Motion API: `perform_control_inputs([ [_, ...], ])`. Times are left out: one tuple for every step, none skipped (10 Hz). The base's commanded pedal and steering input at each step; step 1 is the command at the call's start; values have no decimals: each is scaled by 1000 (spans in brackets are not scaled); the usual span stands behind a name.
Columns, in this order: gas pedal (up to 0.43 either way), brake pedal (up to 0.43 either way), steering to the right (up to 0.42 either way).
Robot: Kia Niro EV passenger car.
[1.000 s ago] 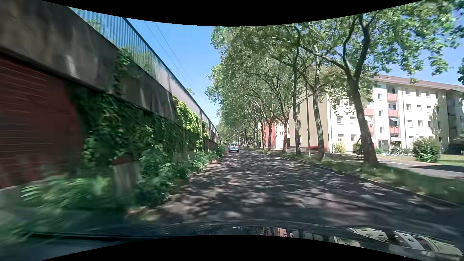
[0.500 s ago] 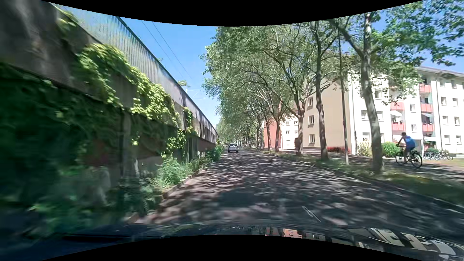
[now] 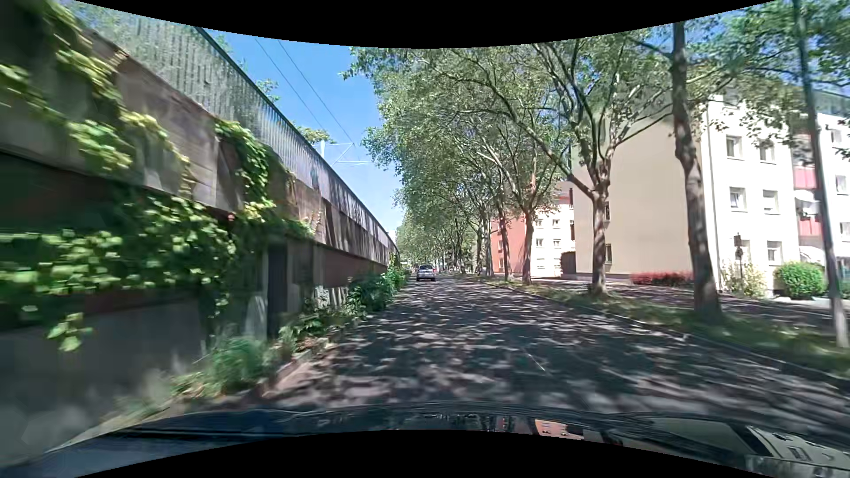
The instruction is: Follow the waypoints while adhering to traffic rules and regulations
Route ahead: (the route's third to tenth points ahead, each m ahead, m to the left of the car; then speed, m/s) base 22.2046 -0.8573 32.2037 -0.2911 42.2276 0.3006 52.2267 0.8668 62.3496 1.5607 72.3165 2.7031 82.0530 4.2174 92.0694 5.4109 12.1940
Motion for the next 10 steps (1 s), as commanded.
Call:
perform_control_inputs([
  [67,0,-7],
  [67,0,-8],
  [67,0,-8],
  [67,0,-8],
  [67,0,-9],
  [67,0,-9],
  [67,0,-9],
  [67,0,-9],
  [67,0,-9],
  [67,0,-9],
])
